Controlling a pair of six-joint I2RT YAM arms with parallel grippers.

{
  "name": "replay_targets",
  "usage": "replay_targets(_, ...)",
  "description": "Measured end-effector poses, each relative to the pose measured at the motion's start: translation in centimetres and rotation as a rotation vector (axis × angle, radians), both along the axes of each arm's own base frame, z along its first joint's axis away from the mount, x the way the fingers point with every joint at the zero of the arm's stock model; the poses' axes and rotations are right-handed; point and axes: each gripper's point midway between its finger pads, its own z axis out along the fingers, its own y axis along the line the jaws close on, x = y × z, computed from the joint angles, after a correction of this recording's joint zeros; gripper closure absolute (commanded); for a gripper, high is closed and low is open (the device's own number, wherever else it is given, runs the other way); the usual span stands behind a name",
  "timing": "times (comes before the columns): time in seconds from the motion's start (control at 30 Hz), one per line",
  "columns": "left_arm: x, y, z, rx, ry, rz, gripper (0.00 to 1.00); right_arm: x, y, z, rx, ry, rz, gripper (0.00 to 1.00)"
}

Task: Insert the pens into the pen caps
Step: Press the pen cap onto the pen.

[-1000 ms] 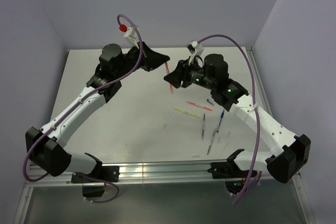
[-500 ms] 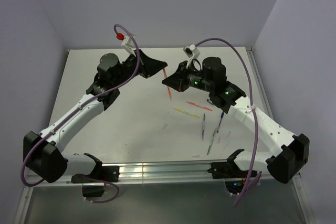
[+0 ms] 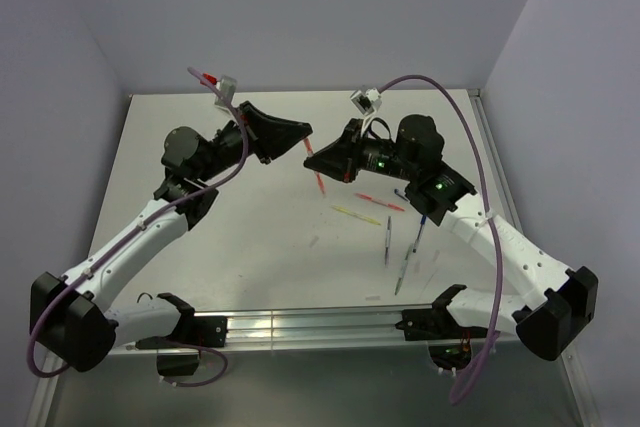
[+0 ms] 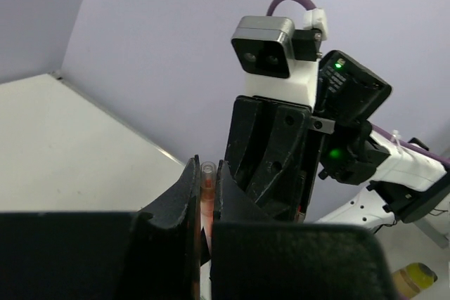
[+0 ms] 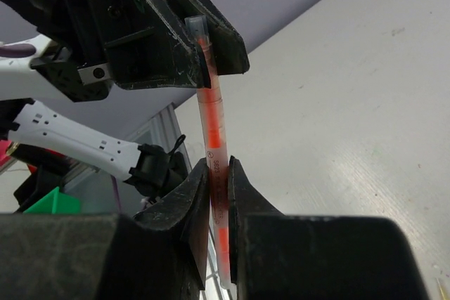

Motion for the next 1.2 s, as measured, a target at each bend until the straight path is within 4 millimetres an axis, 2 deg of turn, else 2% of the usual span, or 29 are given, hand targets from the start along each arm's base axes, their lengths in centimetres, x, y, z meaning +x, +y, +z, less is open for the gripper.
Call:
replay_targets(0.2,-1.8,0.3,1.8,-0.032,-0.083,-0.050,1.00,-1.1,0.0,1.6,0.037,-0.052,0.050,1.00)
replay_targets(0.63,-3.7,0.2,3.0,-0.043,-0.165,-0.095,1.00,-2.8,0.5,2.8,0.092,-0.058,0.170,1.00)
replay_targets(1.03,-4.5,0.1,3.6,-0.042,-0.232,-0.095,1.00,-3.4,0.2,3.6,0.147,-0.012,0.308,1.00)
replay_targets(1.2,-3.6,0.3,3.5,-0.015,-0.217,-0.027,1.00,-2.6,0.3,3.5,0.127,-0.002,0.269,1.00)
